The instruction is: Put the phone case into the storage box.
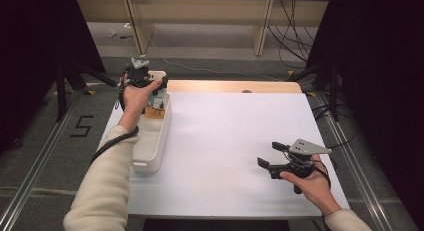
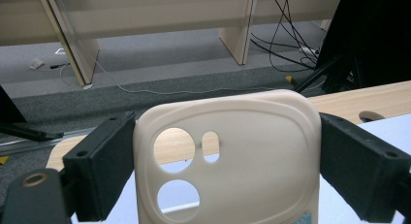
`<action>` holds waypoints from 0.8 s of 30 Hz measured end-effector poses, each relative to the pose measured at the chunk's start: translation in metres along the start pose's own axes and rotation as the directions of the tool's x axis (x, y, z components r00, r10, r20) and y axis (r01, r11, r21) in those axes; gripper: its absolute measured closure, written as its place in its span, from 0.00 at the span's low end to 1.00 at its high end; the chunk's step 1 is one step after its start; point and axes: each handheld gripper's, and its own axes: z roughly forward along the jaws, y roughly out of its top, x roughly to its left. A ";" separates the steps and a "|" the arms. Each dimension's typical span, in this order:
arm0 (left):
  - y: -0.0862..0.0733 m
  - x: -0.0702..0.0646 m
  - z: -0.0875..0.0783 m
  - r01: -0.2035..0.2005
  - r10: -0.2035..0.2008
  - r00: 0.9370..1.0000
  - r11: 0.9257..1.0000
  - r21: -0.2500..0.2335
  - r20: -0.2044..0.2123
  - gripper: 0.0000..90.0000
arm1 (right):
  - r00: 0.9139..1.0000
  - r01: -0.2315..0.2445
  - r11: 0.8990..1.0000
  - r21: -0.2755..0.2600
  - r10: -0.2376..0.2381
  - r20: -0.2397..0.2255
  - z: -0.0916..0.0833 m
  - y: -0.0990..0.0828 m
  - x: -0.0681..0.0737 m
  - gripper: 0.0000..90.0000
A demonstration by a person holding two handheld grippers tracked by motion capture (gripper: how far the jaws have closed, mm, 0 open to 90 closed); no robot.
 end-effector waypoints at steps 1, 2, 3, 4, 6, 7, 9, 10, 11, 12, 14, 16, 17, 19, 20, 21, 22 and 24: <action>0.000 0.000 0.000 0.000 0.000 1.000 1.000 0.000 0.000 0.12 | 1.000 0.000 1.000 0.000 0.000 0.000 0.000 0.000 0.000 0.18; 0.000 0.000 0.001 0.001 -0.001 1.000 1.000 0.000 -0.001 0.12 | 1.000 0.000 1.000 0.000 0.000 0.000 0.000 0.000 0.000 0.18; 0.000 0.000 0.001 0.003 -0.003 1.000 1.000 0.000 -0.001 0.12 | 1.000 0.000 1.000 0.000 0.000 -0.001 0.000 0.000 0.000 0.18; 0.000 0.000 0.001 0.003 -0.003 1.000 1.000 0.001 -0.001 0.12 | 1.000 0.000 1.000 0.000 0.000 -0.001 0.000 0.000 0.000 0.18; 0.000 0.001 0.002 0.006 -0.006 1.000 1.000 0.001 -0.003 0.12 | 1.000 0.001 1.000 0.001 -0.001 -0.002 0.000 0.000 0.000 0.18; 0.000 0.001 0.002 0.008 -0.008 1.000 1.000 0.001 -0.004 0.12 | 1.000 0.001 1.000 0.001 -0.001 -0.003 0.000 0.000 0.000 0.18; 0.001 0.001 0.002 0.008 -0.008 1.000 1.000 0.000 -0.004 0.12 | 1.000 0.001 1.000 0.000 -0.001 -0.003 0.000 0.000 0.000 0.18; 0.001 0.001 0.003 0.008 -0.008 1.000 1.000 0.000 -0.004 0.12 | 1.000 0.002 1.000 0.000 -0.002 -0.004 0.000 0.000 0.000 0.18; 0.001 0.001 0.003 0.007 -0.007 1.000 1.000 0.000 -0.005 0.12 | 1.000 0.002 1.000 0.000 -0.002 -0.005 0.000 0.000 0.000 0.18; 0.001 0.001 0.003 0.007 -0.007 1.000 1.000 0.000 -0.005 0.12 | 1.000 0.001 1.000 0.000 -0.001 -0.004 0.000 0.000 0.000 0.18; 0.001 0.001 0.004 0.009 -0.009 1.000 1.000 0.000 -0.007 0.12 | 1.000 0.001 1.000 0.000 -0.001 -0.004 0.000 0.000 0.000 0.18; 0.002 0.001 0.004 0.011 -0.011 1.000 1.000 -0.001 -0.009 0.12 | 1.000 0.001 1.000 0.000 -0.001 -0.004 0.000 0.000 0.000 0.18; 0.002 0.002 0.005 0.011 -0.011 1.000 1.000 0.001 -0.009 0.12 | 1.000 0.002 1.000 0.000 -0.002 -0.004 0.000 0.000 0.000 0.18; 0.002 0.002 0.005 0.012 -0.012 1.000 1.000 0.000 -0.013 0.12 | 1.000 0.002 1.000 0.000 -0.002 -0.003 0.000 0.000 0.000 0.18; 0.002 0.002 0.006 0.013 -0.013 1.000 1.000 0.000 -0.014 0.12 | 1.000 0.001 1.000 0.000 -0.001 -0.003 0.000 0.000 0.000 0.18; 0.002 0.002 0.006 0.013 -0.013 1.000 1.000 0.000 -0.015 0.12 | 1.000 0.002 1.000 0.000 -0.002 -0.004 0.000 0.000 0.000 0.18; 0.002 0.002 0.006 0.014 -0.014 1.000 1.000 0.000 -0.016 0.12 | 1.000 0.002 1.000 -0.001 -0.002 -0.004 0.000 0.000 0.000 0.18; 0.002 0.002 0.007 0.014 -0.014 1.000 1.000 0.001 -0.016 0.12 | 1.000 0.003 1.000 -0.001 -0.003 -0.004 0.000 0.000 0.000 0.18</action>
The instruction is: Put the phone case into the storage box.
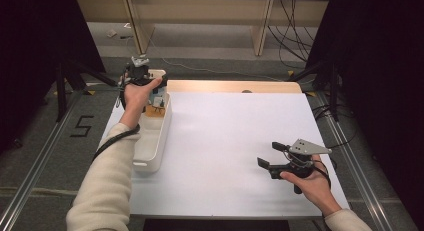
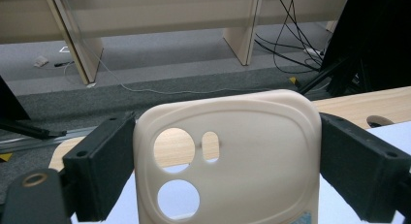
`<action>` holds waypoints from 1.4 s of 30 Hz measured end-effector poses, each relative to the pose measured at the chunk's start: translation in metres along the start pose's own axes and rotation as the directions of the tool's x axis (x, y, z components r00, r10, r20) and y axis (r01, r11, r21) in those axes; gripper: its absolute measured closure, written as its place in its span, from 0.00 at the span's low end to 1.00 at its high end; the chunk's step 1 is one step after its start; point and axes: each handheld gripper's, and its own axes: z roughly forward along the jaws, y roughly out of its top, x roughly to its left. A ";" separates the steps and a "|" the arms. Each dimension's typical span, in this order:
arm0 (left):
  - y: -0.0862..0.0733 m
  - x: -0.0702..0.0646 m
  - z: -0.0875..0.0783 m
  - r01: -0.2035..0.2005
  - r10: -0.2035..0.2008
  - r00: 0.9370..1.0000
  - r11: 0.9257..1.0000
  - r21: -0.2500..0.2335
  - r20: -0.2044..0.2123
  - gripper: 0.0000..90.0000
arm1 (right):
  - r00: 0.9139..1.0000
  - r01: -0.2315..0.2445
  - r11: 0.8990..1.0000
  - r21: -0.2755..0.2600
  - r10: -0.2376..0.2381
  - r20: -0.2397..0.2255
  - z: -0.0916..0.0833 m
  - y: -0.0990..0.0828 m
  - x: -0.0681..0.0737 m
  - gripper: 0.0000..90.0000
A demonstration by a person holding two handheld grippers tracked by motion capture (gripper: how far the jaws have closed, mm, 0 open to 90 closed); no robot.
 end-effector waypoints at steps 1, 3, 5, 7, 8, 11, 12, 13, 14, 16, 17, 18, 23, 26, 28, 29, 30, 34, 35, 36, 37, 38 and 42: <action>0.000 0.000 0.000 -0.001 0.001 1.000 1.000 0.000 -0.001 0.12 | 1.000 -0.001 1.000 0.001 0.001 0.000 0.000 0.000 0.000 0.18; 0.000 -0.001 0.001 -0.001 0.001 1.000 1.000 0.001 -0.001 0.12 | 1.000 0.000 1.000 0.000 0.000 -0.001 0.000 0.000 0.000 0.18; 0.000 -0.001 0.002 -0.005 0.005 1.000 1.000 0.003 -0.001 0.12 | 1.000 0.000 1.000 0.000 0.000 -0.001 0.000 0.000 0.000 0.18; 0.001 -0.001 0.002 -0.005 0.005 1.000 1.000 0.004 -0.002 0.12 | 1.000 -0.001 1.000 0.001 0.001 0.000 0.000 0.000 0.000 0.18; 0.001 -0.001 0.003 -0.006 0.006 1.000 1.000 0.004 -0.003 0.12 | 1.000 0.000 1.000 0.001 0.000 -0.001 0.000 0.000 0.000 0.18; 0.001 -0.001 0.004 -0.007 0.007 1.000 1.000 0.005 -0.005 0.12 | 1.000 -0.001 1.000 0.000 0.001 0.000 0.000 0.000 0.000 0.18; 0.001 -0.001 0.004 -0.008 0.008 1.000 1.000 0.007 -0.005 0.12 | 1.000 -0.001 1.000 0.000 0.001 0.000 0.000 0.000 0.000 0.18; 0.001 -0.001 0.004 -0.007 0.007 1.000 1.000 0.007 -0.005 0.12 | 1.000 0.000 1.000 0.000 0.000 -0.001 0.000 0.000 0.000 0.18; 0.001 0.000 0.004 -0.007 0.007 1.000 1.000 0.008 -0.006 0.12 | 1.000 0.001 1.000 0.000 -0.001 -0.001 0.000 0.000 0.000 0.18; 0.001 0.000 0.005 -0.006 0.006 1.000 1.000 0.009 -0.007 0.12 | 1.000 0.001 1.000 0.001 -0.001 0.000 0.000 0.000 0.000 0.18; 0.001 0.000 0.005 -0.006 0.006 1.000 1.000 0.009 -0.008 0.12 | 1.000 0.000 1.000 0.000 0.000 -0.002 0.000 0.000 0.000 0.18; 0.001 0.000 0.005 -0.005 0.005 1.000 1.000 0.009 -0.008 0.12 | 1.000 0.000 1.000 0.000 0.000 -0.001 0.000 0.000 0.000 0.18; 0.001 0.000 0.006 -0.008 0.008 1.000 1.000 0.011 -0.010 0.12 | 1.000 0.000 1.000 -0.001 0.000 -0.002 0.000 0.000 0.000 0.18; 0.001 0.000 0.007 -0.007 0.007 1.000 1.000 0.013 -0.009 0.12 | 1.000 0.000 1.000 0.000 0.000 -0.002 0.000 0.000 0.000 0.18; 0.001 -0.001 0.008 -0.008 0.009 1.000 1.000 0.015 -0.009 0.12 | 1.000 0.000 1.000 -0.001 0.000 -0.002 0.000 0.000 0.000 0.18; 0.001 -0.001 0.009 -0.009 0.009 1.000 1.000 0.016 -0.010 0.12 | 1.000 0.000 1.000 0.000 0.000 -0.002 0.000 0.000 0.000 0.18; 0.001 -0.001 0.009 -0.009 0.009 1.000 1.000 0.016 -0.011 0.12 | 1.000 0.000 1.000 0.000 0.000 -0.001 0.000 0.000 0.000 0.18; 0.000 0.000 0.010 -0.008 0.008 1.000 1.000 0.020 -0.014 0.12 | 1.000 0.000 1.000 0.001 0.000 -0.002 0.000 0.000 0.000 0.18; 0.000 0.000 0.011 -0.008 0.008 1.000 1.000 0.021 -0.015 0.12 | 1.000 0.000 1.000 0.002 0.000 -0.002 0.000 0.000 0.000 0.18; 0.000 0.000 0.011 -0.007 0.008 1.000 1.000 0.021 -0.016 0.12 | 1.000 0.000 1.000 0.001 0.000 -0.002 0.000 0.000 0.000 0.18; -0.001 0.001 0.011 -0.007 0.008 1.000 1.000 0.022 -0.017 0.12 | 1.000 0.001 1.000 0.001 -0.001 -0.003 0.000 0.000 0.000 0.18; -0.001 0.001 0.011 -0.006 0.006 1.000 1.000 0.024 -0.019 0.12 | 1.000 0.001 1.000 0.001 -0.001 -0.002 0.000 0.000 0.000 0.18; -0.002 0.002 0.012 -0.006 0.006 1.000 0.999 0.031 -0.021 0.12 | 1.000 0.000 1.000 0.002 0.000 -0.002 0.000 0.000 0.000 0.18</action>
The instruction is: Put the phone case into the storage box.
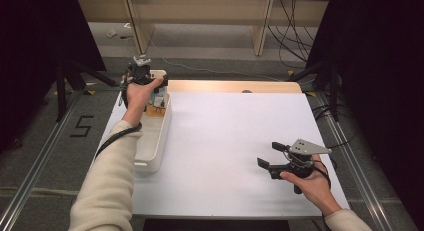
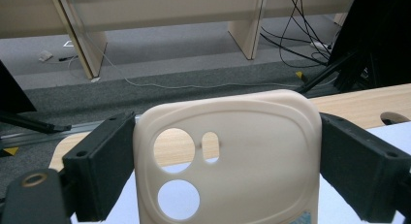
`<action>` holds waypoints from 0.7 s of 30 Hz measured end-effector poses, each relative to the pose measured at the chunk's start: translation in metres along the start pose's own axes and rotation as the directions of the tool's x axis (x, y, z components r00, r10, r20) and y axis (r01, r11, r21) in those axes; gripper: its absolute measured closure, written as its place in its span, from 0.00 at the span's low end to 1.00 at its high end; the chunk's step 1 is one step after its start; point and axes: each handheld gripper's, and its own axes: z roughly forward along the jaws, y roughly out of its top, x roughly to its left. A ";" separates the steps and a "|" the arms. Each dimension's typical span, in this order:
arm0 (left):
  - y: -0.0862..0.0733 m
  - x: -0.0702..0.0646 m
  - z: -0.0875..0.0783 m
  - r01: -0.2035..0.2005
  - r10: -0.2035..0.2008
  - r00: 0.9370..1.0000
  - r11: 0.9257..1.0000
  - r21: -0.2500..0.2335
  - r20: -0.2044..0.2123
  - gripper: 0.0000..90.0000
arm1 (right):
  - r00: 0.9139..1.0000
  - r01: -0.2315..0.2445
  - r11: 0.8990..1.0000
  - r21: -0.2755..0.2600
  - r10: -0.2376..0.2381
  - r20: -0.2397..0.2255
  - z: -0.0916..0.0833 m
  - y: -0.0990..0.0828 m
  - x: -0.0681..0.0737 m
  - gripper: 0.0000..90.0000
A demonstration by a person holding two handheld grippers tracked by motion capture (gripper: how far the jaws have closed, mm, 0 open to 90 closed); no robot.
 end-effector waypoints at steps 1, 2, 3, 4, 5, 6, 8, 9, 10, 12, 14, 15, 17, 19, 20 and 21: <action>0.000 0.000 0.000 0.001 -0.001 1.000 1.000 0.000 -0.001 0.12 | 1.000 -0.001 1.000 0.000 0.001 0.000 0.000 0.000 0.000 0.18; 0.000 0.000 0.000 0.001 -0.001 1.000 1.000 0.001 -0.002 0.12 | 1.000 0.000 1.000 0.000 0.000 -0.001 0.000 0.000 0.000 0.18; 0.000 0.001 0.001 0.001 -0.001 1.000 1.000 0.001 -0.003 0.12 | 1.000 0.002 1.000 -0.001 -0.002 -0.002 0.000 0.000 0.000 0.18; -0.001 0.001 0.001 0.002 -0.002 1.000 1.000 0.002 -0.003 0.12 | 1.000 0.002 1.000 0.000 -0.002 -0.002 0.000 0.000 0.000 0.18; -0.001 0.001 0.001 0.001 -0.001 1.000 1.000 0.004 -0.004 0.12 | 1.000 0.001 1.000 0.000 -0.001 -0.001 0.000 0.000 0.000 0.18; -0.001 0.001 0.002 0.001 -0.001 1.000 1.000 0.005 -0.004 0.12 | 1.000 0.001 1.000 -0.001 -0.001 -0.001 0.000 0.000 0.000 0.18; -0.002 0.001 0.003 0.000 0.000 1.000 1.000 0.007 -0.006 0.12 | 1.000 0.002 1.000 -0.001 -0.002 -0.001 0.000 0.000 0.000 0.18; -0.002 0.001 0.003 0.000 0.000 1.000 1.000 0.008 -0.006 0.12 | 1.000 0.002 1.000 0.000 -0.002 -0.001 0.000 0.000 0.000 0.18; -0.002 0.001 0.003 -0.001 0.001 1.000 1.000 0.008 -0.007 0.12 | 1.000 0.001 1.000 0.000 -0.001 -0.001 0.000 0.000 0.000 0.18; -0.003 0.000 0.004 -0.010 0.011 1.000 1.000 0.011 -0.011 0.12 | 1.000 0.001 1.000 0.000 -0.001 -0.001 0.000 0.000 0.000 0.18; -0.003 0.000 0.004 -0.014 0.014 1.000 1.000 0.012 -0.012 0.12 | 1.000 0.001 1.000 0.000 -0.001 -0.001 0.000 0.000 0.000 0.18; -0.003 0.000 0.005 -0.013 0.013 1.000 1.000 0.013 -0.012 0.12 | 1.000 0.000 1.000 0.000 0.000 -0.001 0.000 0.000 0.000 0.18; -0.003 0.000 0.005 -0.017 0.017 1.000 1.000 0.015 -0.013 0.12 | 1.000 0.001 1.000 0.000 -0.001 -0.001 0.000 0.000 0.000 0.18; -0.004 0.000 0.006 -0.016 0.016 1.000 1.000 0.016 -0.014 0.12 | 1.000 0.002 1.000 0.000 -0.002 -0.002 0.000 0.000 0.000 0.18; -0.004 0.000 0.006 -0.016 0.016 1.000 1.000 0.016 -0.014 0.12 | 1.000 0.002 1.000 0.000 -0.002 -0.002 0.000 0.000 0.000 0.18; -0.004 0.000 0.006 -0.016 0.016 1.000 1.000 0.017 -0.014 0.12 | 1.000 0.002 1.000 0.000 -0.002 -0.002 0.000 0.000 0.000 0.18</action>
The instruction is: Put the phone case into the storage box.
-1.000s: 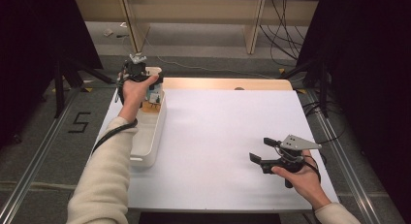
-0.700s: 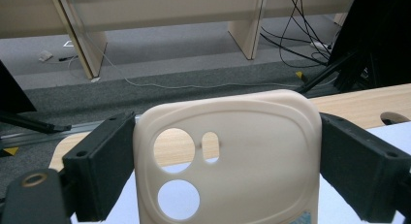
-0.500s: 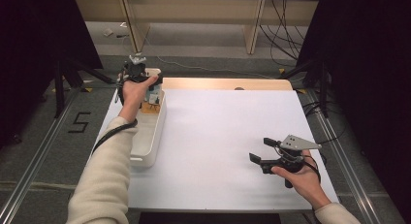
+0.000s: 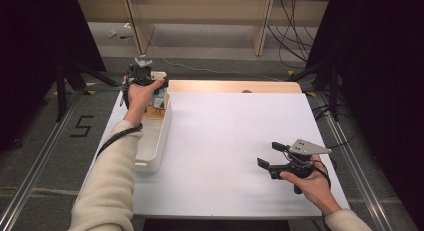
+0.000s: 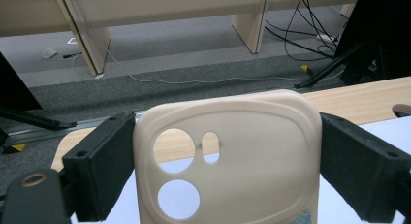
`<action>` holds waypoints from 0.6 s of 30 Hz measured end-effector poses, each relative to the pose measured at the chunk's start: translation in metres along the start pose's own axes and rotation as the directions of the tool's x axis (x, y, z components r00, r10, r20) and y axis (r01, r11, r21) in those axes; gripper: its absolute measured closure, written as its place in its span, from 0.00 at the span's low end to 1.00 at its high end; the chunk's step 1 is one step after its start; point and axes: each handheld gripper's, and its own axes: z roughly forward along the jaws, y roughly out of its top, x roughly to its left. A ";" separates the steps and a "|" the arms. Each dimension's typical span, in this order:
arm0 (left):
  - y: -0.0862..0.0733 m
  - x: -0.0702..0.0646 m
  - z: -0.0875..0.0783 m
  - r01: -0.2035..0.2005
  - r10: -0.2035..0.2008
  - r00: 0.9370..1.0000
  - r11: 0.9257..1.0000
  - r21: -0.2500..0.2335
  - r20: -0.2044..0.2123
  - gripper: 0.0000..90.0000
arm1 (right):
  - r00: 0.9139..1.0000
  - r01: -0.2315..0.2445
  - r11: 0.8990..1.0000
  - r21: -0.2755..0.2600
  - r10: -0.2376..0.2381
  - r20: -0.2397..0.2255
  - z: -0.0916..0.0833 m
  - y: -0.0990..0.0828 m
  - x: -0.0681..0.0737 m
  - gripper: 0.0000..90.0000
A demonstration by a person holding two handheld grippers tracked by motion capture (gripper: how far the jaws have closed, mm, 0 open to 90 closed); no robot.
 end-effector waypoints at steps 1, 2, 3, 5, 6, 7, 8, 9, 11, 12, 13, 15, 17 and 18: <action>0.000 0.000 0.000 0.000 0.000 1.000 1.000 0.000 0.001 0.12 | 1.000 -0.001 1.000 0.000 0.001 0.000 0.000 0.000 0.000 0.18; 0.000 0.000 0.000 0.002 -0.002 1.000 1.000 0.001 0.002 0.12 | 1.000 -0.001 1.000 0.000 0.001 0.000 0.000 0.000 0.000 0.18; 0.000 0.000 0.000 0.001 -0.001 1.000 1.000 0.001 0.003 0.12 | 1.000 -0.001 1.000 0.000 0.001 0.001 0.000 0.000 0.000 0.18; 0.000 -0.001 0.001 0.000 0.000 1.000 1.000 0.003 0.004 0.12 | 1.000 0.000 1.000 0.000 0.000 0.000 0.000 0.000 0.000 0.18; 0.000 0.000 0.001 -0.001 0.001 1.000 1.000 0.004 0.004 0.12 | 1.000 0.000 1.000 0.000 0.000 0.000 0.000 0.000 0.000 0.18; -0.001 -0.001 0.001 -0.001 0.001 1.000 1.000 0.004 0.004 0.12 | 1.000 -0.001 1.000 0.001 0.001 0.000 0.000 0.000 0.000 0.18; -0.001 -0.001 0.001 0.000 0.000 1.000 1.000 0.005 0.004 0.12 | 1.000 -0.001 1.000 0.001 0.001 0.000 0.000 0.000 0.000 0.18; -0.001 0.000 0.002 0.000 0.000 1.000 1.000 0.007 0.004 0.12 | 1.000 0.000 1.000 0.000 0.000 0.000 0.000 0.000 0.000 0.18; -0.002 0.000 0.002 0.001 -0.001 1.000 1.000 0.009 0.005 0.12 | 1.000 0.000 1.000 0.000 0.000 0.000 0.000 0.000 0.000 0.18; -0.002 0.000 0.003 0.002 -0.002 1.000 1.000 0.009 0.003 0.12 | 1.000 0.000 1.000 0.000 0.000 -0.001 0.000 0.000 0.000 0.18; -0.002 0.000 0.003 0.000 0.000 1.000 1.000 0.010 0.005 0.12 | 1.000 0.000 1.000 0.000 0.000 0.000 0.000 0.000 0.000 0.18; -0.002 -0.001 0.003 -0.002 0.002 1.000 1.000 0.011 0.006 0.12 | 1.000 -0.001 1.000 0.001 0.001 -0.001 0.000 0.000 0.000 0.18; -0.002 -0.001 0.003 -0.001 0.001 1.000 1.000 0.011 0.007 0.12 | 1.000 -0.001 1.000 0.001 0.001 -0.001 0.000 0.000 0.000 0.18; -0.002 -0.001 0.003 -0.001 0.001 1.000 1.000 0.011 0.008 0.12 | 1.000 -0.001 1.000 0.001 0.001 -0.001 0.000 0.000 0.000 0.18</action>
